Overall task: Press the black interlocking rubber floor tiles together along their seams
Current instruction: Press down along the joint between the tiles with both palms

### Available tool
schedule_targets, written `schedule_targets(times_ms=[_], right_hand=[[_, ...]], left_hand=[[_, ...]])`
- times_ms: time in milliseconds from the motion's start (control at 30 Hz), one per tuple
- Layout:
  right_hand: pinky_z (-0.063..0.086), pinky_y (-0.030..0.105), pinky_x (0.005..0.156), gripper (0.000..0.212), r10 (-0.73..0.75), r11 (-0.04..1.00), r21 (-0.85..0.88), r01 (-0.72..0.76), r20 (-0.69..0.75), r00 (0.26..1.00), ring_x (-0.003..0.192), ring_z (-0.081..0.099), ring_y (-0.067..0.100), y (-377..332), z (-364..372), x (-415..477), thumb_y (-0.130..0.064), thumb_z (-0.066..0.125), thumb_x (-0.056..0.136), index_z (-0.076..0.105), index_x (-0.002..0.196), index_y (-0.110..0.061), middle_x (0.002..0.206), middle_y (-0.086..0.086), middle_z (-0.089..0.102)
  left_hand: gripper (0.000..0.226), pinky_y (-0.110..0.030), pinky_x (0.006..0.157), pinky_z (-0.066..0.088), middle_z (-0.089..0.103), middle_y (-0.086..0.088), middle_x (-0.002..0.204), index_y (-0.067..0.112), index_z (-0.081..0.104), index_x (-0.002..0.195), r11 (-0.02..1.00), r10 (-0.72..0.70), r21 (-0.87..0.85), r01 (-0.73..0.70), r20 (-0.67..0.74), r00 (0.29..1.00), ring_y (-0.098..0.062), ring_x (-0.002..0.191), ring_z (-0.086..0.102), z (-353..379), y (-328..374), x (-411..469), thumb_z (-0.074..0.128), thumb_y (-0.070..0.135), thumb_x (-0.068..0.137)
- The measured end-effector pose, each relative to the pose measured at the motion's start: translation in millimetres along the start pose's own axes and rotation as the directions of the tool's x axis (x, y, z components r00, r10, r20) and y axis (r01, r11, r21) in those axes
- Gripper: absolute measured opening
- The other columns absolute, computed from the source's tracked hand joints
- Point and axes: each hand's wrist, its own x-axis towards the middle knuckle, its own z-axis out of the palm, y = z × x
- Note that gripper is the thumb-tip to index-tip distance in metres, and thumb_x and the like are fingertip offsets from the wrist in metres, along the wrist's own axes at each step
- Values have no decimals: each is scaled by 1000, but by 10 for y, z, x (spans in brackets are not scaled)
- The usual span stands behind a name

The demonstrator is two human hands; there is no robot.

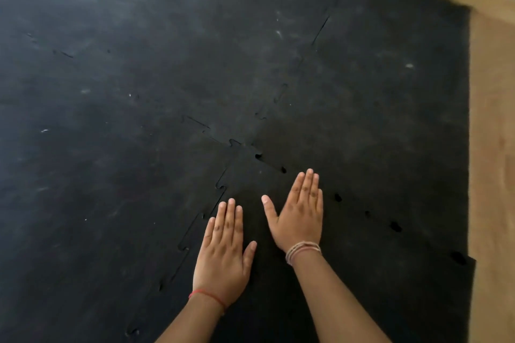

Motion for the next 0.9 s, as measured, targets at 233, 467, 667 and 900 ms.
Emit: schedule_targets(times_ms=[233, 467, 667, 900], right_hand=[[18, 45, 112, 88, 20, 999, 48, -18, -41, 999, 140, 9, 31, -4, -15, -21, -65, 16, 83, 8, 140, 1, 150, 22, 12], [-2, 39, 114, 87, -310, 951, -5, 310, 43, 950, 139, -14, 24, -173, -46, 235, -67, 3, 81, -8, 142, -6, 153, 13, -10], [-9, 36, 112, 89, -258, 966, -23, 259, 55, 965, 137, -20, 22, -179, -43, 184, -69, -3, 78, -16, 140, -6, 152, 12, -18], [-4, 38, 113, 88, -202, 979, -19, 203, 18, 979, 139, -13, 24, -152, 49, 68, -68, 4, 80, -11, 140, -5, 149, 13, -14]], left_hand=[[63, -36, 109, 7, 24, -16, 148, 1, 27, 138, 1000, -24, 10, 24, 50, 998, -25, 138, 12, -56, 12, -7, 13, 45, 95], [63, -36, 109, 7, 23, -15, 148, 2, 25, 139, 1000, -16, 12, 16, 12, 1000, -23, 138, 9, -53, 17, -6, 11, 45, 95], [63, -35, 109, 6, 21, -14, 149, 4, 22, 140, 999, -35, -4, 35, 10, 999, -22, 138, 8, -73, 20, -39, 11, 47, 95], [64, -36, 109, 7, 23, -15, 148, 4, 23, 140, 999, -30, -25, 32, 76, 997, -23, 138, 8, -52, 4, -9, 12, 47, 94]])
